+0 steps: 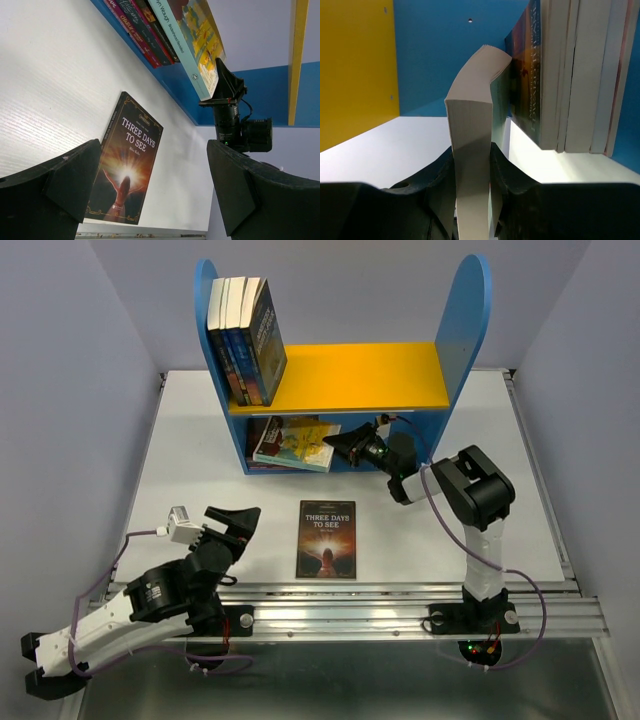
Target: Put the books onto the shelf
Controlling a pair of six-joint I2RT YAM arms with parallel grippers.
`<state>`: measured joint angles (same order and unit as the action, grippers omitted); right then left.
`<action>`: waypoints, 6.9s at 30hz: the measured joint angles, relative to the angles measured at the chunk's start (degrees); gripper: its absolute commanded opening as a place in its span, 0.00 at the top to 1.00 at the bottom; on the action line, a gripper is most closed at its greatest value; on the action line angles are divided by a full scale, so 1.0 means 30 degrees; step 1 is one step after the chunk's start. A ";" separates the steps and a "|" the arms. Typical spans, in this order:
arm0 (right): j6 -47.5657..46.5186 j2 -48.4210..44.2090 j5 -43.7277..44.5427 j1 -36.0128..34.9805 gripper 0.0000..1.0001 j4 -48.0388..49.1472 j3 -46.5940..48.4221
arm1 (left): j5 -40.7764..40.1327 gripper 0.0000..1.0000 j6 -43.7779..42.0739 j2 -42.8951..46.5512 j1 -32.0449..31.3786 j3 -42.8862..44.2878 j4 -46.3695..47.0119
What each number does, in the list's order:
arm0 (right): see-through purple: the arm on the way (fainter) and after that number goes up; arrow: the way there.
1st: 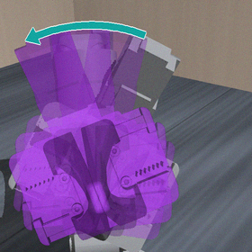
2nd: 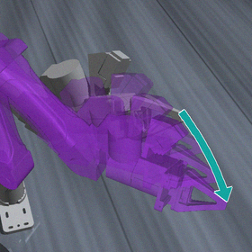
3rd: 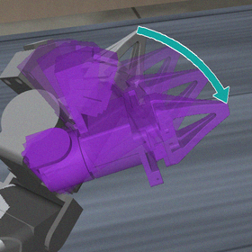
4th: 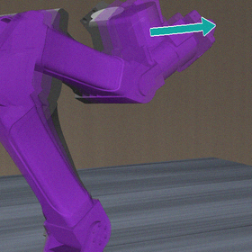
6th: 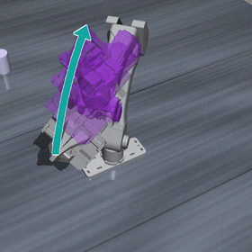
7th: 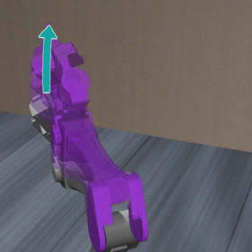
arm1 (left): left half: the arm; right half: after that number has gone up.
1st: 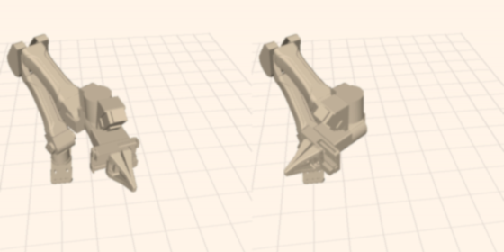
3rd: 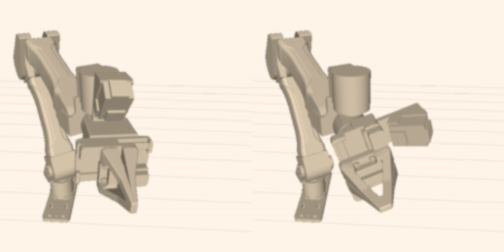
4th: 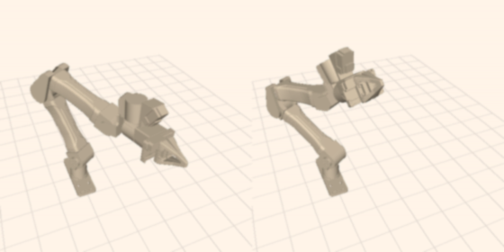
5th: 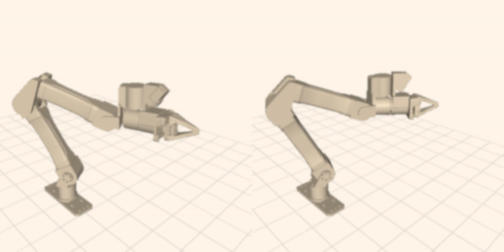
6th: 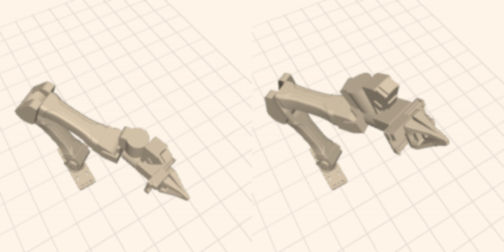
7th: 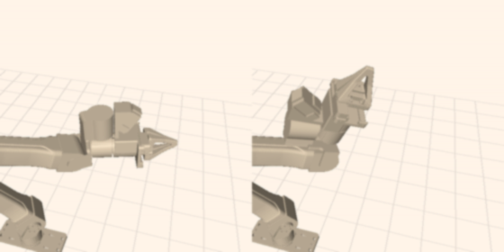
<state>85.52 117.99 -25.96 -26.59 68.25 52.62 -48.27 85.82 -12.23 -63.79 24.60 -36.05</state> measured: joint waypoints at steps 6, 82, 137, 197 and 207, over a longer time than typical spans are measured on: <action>0.0087 0.1559 -0.0750 0.0000 0.99 0.0146 0.1413 | -0.0051 0.01 0.0007 0.0204 0.0000 0.0000 -0.0175; -0.4189 0.4721 -0.3570 0.0379 0.63 -0.1778 0.7737 | 0.0138 0.01 0.0066 -0.0350 0.0000 0.0000 -0.0248; -1.0142 0.0969 0.1173 0.0525 0.24 -0.9245 0.6375 | 0.0466 0.01 -0.0597 -0.1923 0.0000 0.0066 0.1370; -0.8546 0.0058 0.4459 -0.1282 0.57 -1.0579 0.5785 | 0.0583 0.01 -0.0350 -0.1173 0.0000 0.0066 0.1137; -0.8531 0.0058 0.5093 -0.1435 0.51 -1.0586 0.5807 | 0.0590 0.01 -0.0291 -0.1770 0.0000 0.0102 0.1056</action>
<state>59.92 118.17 -10.68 -30.89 36.49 70.04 -46.50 84.95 -17.54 -63.79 24.91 -32.88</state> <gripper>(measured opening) 0.457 0.986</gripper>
